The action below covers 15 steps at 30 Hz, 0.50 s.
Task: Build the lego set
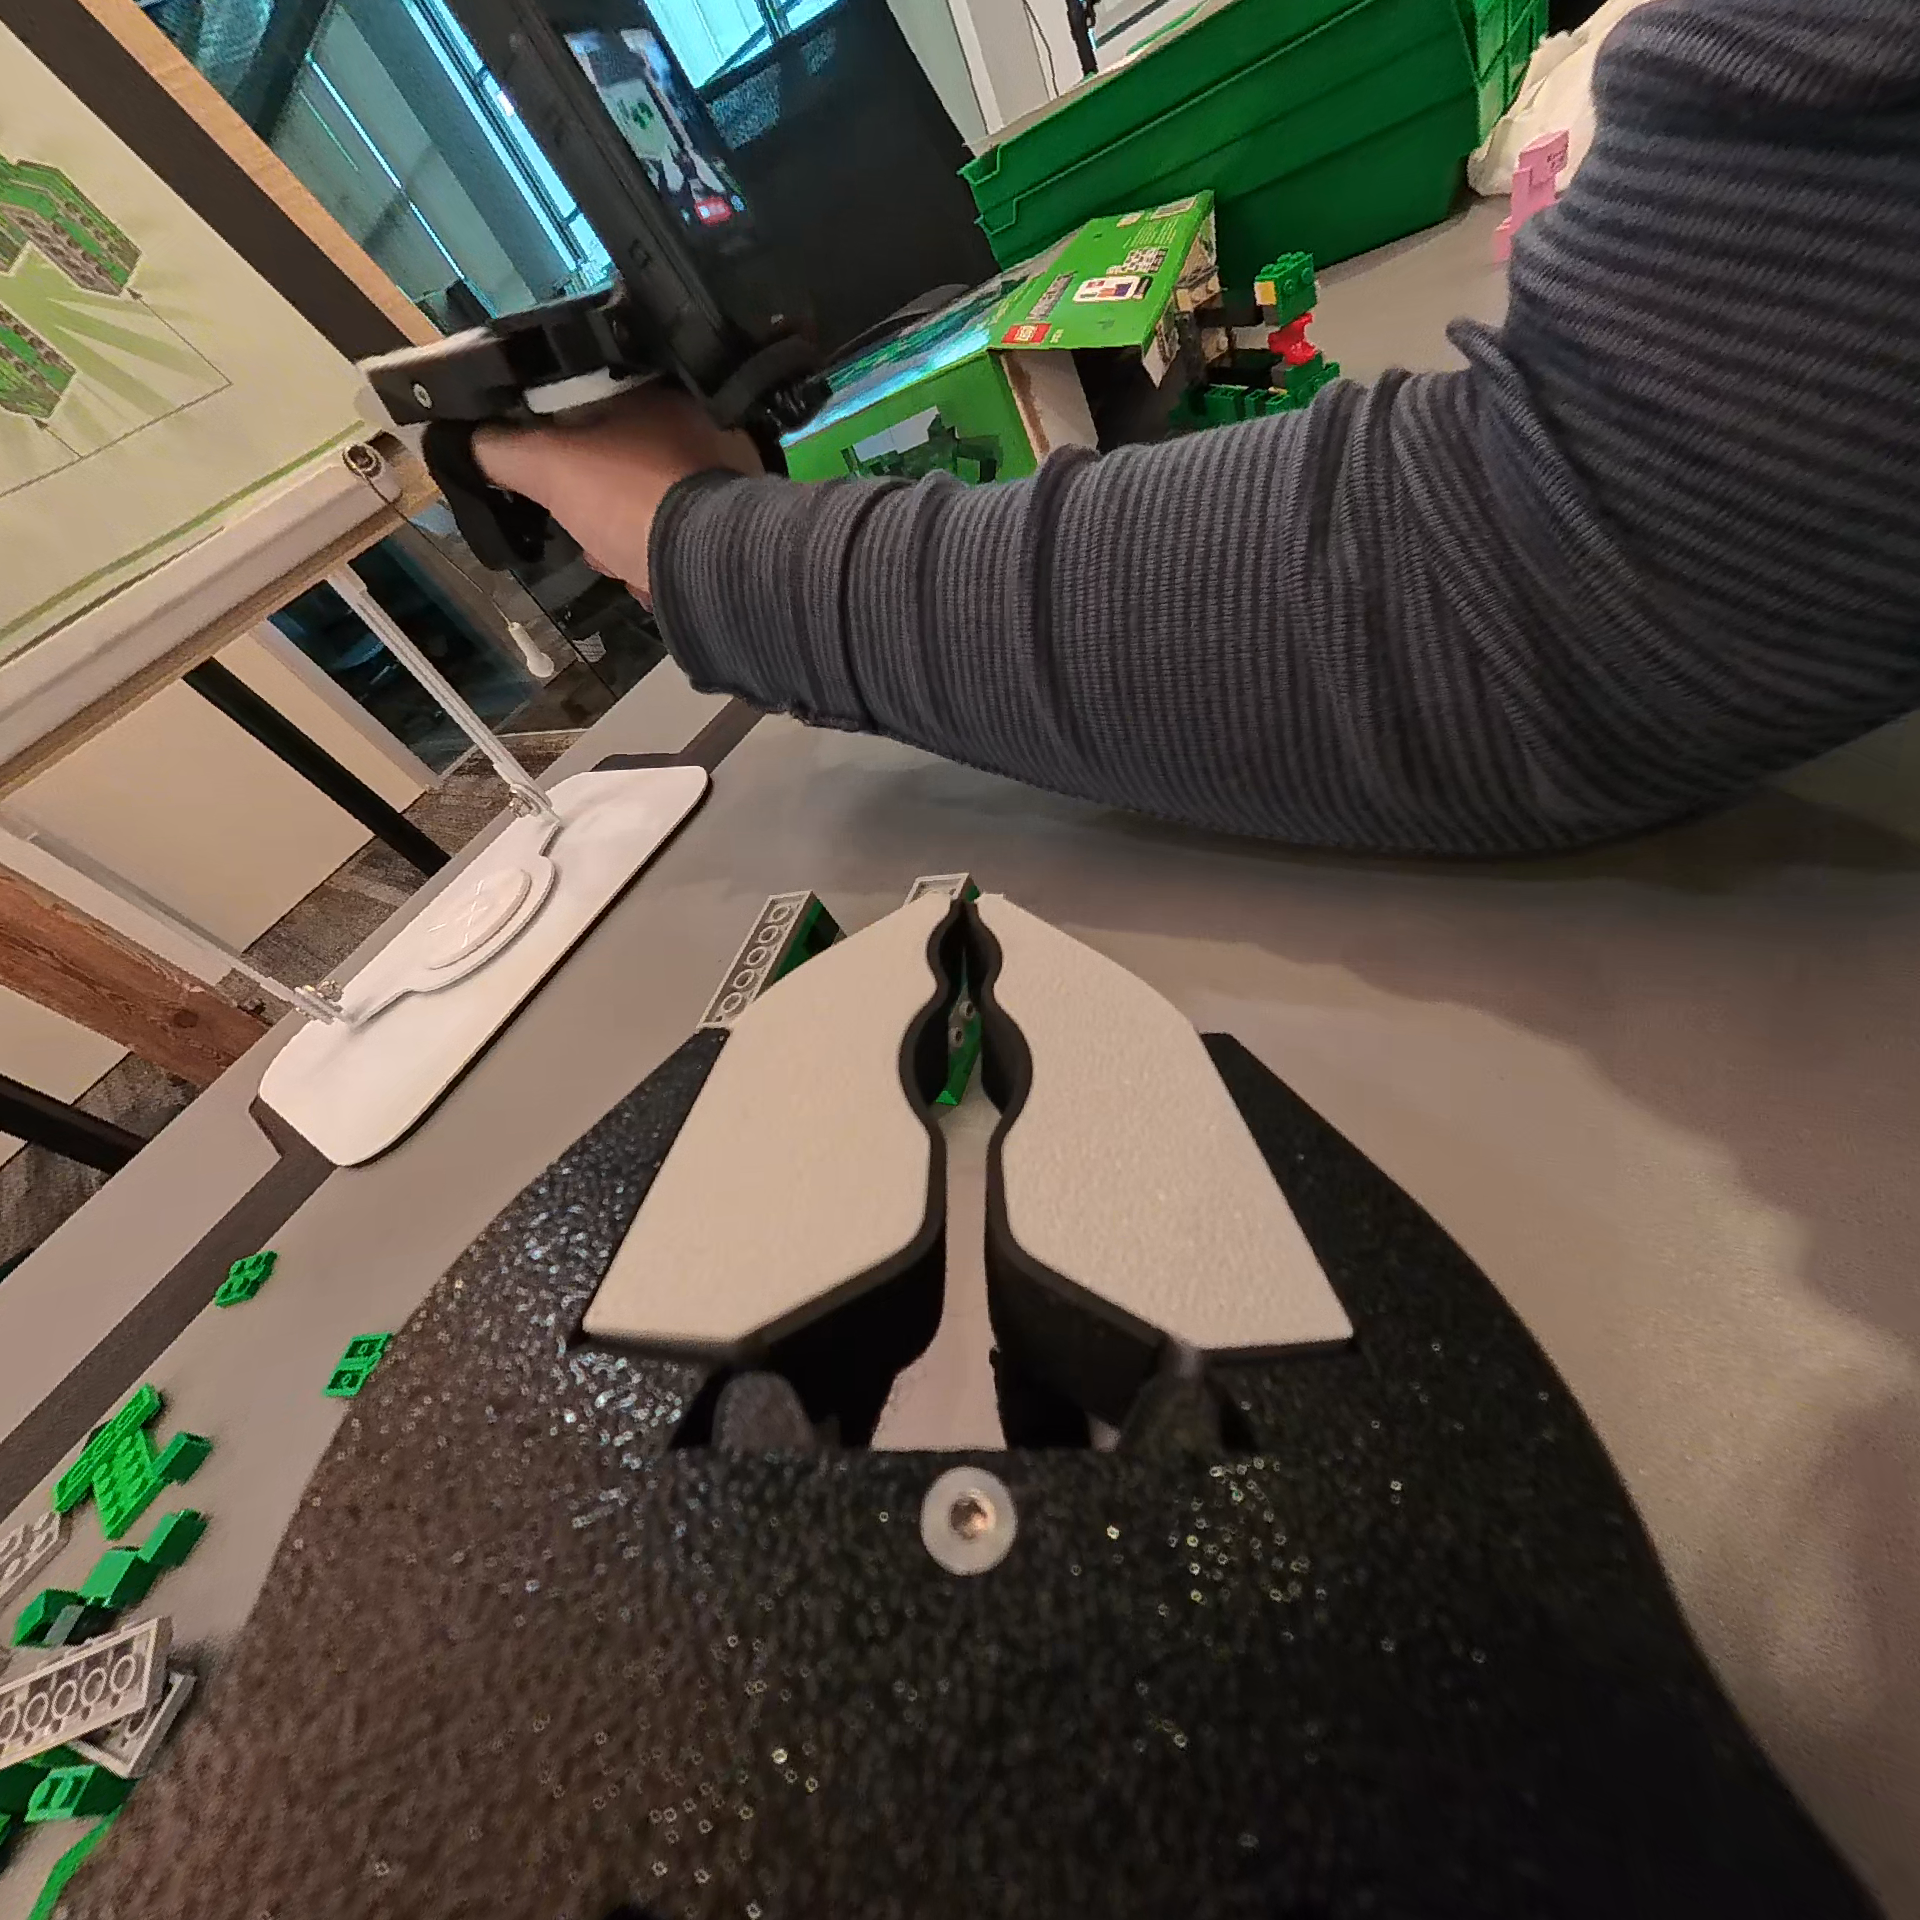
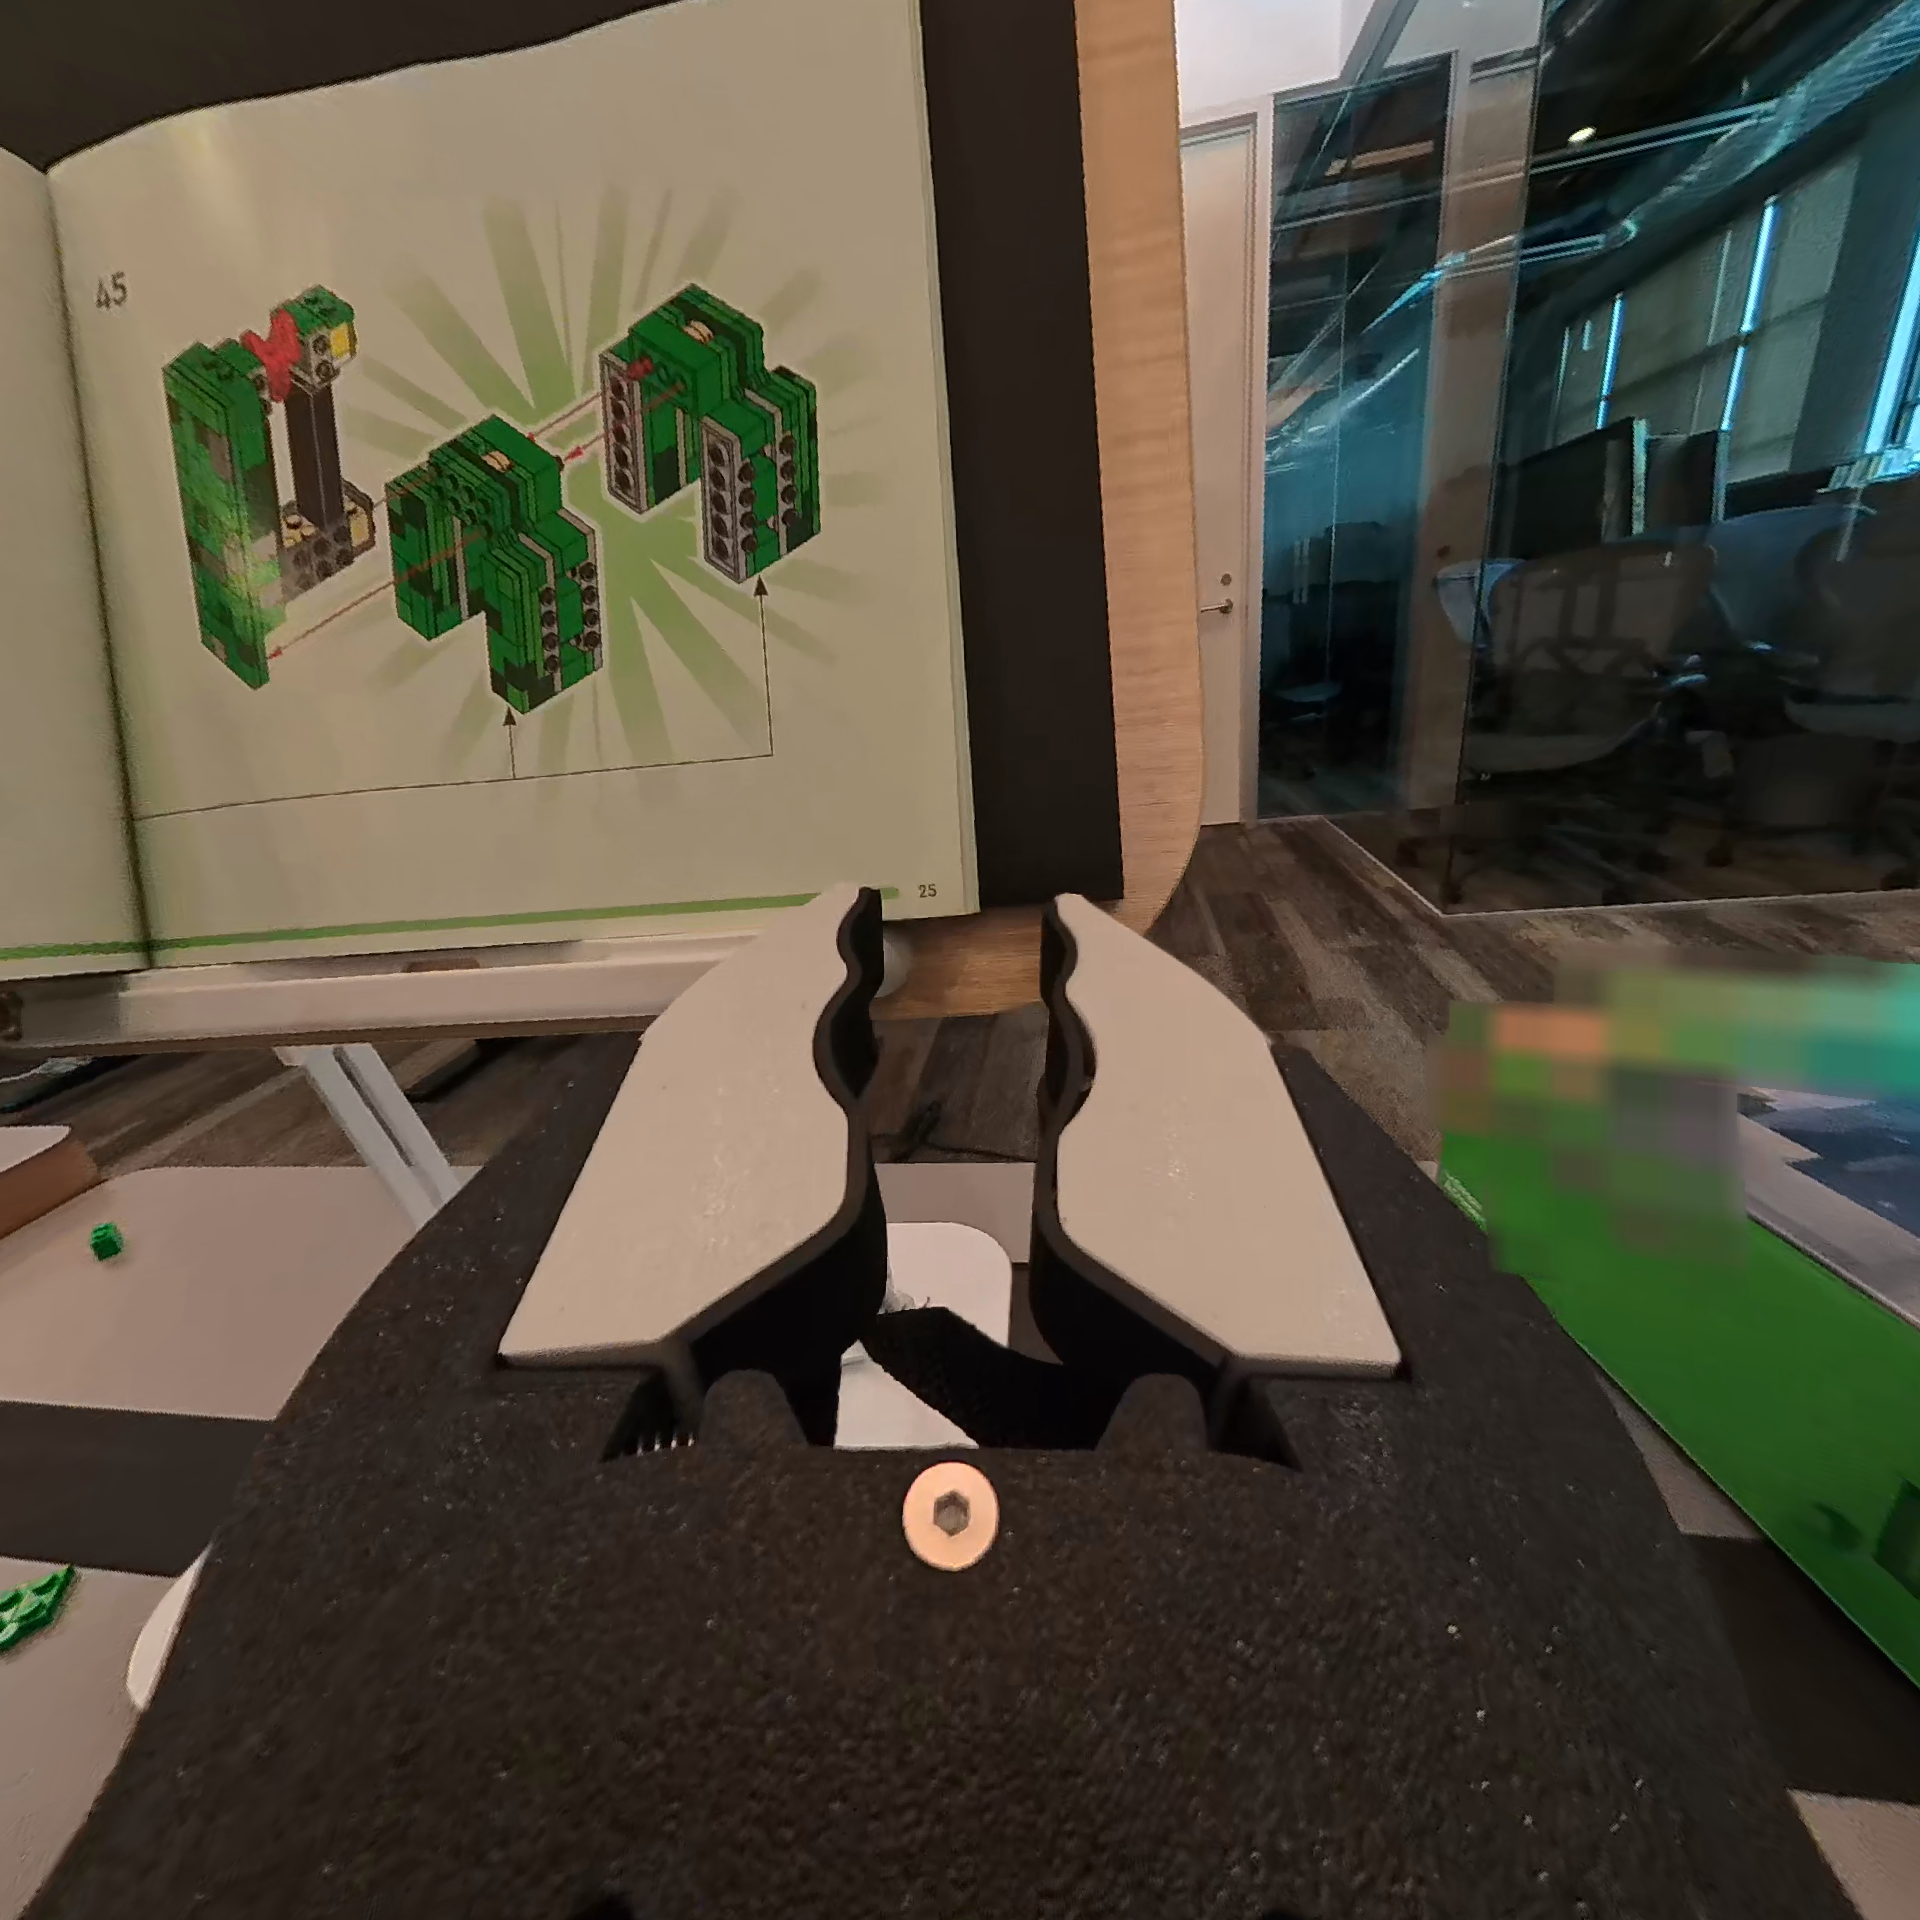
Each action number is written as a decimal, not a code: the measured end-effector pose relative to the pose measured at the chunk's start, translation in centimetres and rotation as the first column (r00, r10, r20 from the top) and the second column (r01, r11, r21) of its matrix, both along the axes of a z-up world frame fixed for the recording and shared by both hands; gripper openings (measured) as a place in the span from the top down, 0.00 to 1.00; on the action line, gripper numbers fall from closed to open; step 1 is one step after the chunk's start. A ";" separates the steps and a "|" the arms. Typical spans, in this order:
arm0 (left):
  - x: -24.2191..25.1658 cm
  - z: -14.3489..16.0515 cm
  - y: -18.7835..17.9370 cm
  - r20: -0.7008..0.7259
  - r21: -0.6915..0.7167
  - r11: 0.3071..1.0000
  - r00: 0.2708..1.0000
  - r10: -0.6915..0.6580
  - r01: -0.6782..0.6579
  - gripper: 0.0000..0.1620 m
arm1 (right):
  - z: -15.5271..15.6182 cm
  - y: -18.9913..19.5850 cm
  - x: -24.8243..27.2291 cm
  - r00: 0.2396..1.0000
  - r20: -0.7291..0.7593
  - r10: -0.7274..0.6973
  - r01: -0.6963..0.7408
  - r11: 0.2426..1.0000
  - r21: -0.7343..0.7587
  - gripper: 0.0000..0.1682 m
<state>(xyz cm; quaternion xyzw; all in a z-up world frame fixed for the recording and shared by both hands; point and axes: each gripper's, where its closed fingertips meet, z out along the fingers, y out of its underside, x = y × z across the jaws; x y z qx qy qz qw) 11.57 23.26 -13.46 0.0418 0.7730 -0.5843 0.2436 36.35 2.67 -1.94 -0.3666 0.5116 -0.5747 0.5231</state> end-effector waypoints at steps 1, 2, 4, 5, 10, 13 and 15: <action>0.0 0.0 0.0 0.000 0.000 1.000 1.000 0.000 0.000 1.00 | 0.1 0.1 0.1 1.000 -0.002 0.010 -0.010 1.000 0.002 0.83; 0.0 0.0 0.0 0.001 0.000 1.000 1.000 0.000 0.000 1.00 | 0.1 0.3 0.1 1.000 -0.001 0.025 -0.025 1.000 0.009 0.83; 0.0 0.0 0.0 0.001 0.001 1.000 1.000 0.001 -0.001 1.00 | 0.3 0.6 0.2 0.998 0.006 0.064 -0.065 0.998 0.028 0.85; 0.0 0.0 0.0 0.001 0.002 1.000 1.000 0.000 0.000 1.00 | 0.3 0.7 0.3 0.997 0.008 0.078 -0.078 0.996 0.039 0.85; 0.0 0.0 0.0 0.001 0.002 1.000 1.000 0.000 0.000 1.00 | 0.3 0.7 0.3 0.997 -0.005 0.082 -0.082 0.995 0.051 0.88; 0.0 0.0 0.0 0.001 0.002 1.000 1.000 0.001 -0.001 1.00 | 0.1 1.0 0.6 0.995 -0.025 0.100 -0.099 0.994 0.054 0.88; 0.0 0.0 0.0 0.001 0.001 1.000 1.000 0.001 -0.001 1.00 | 0.0 1.0 0.7 0.995 -0.033 0.090 -0.089 0.995 0.048 0.88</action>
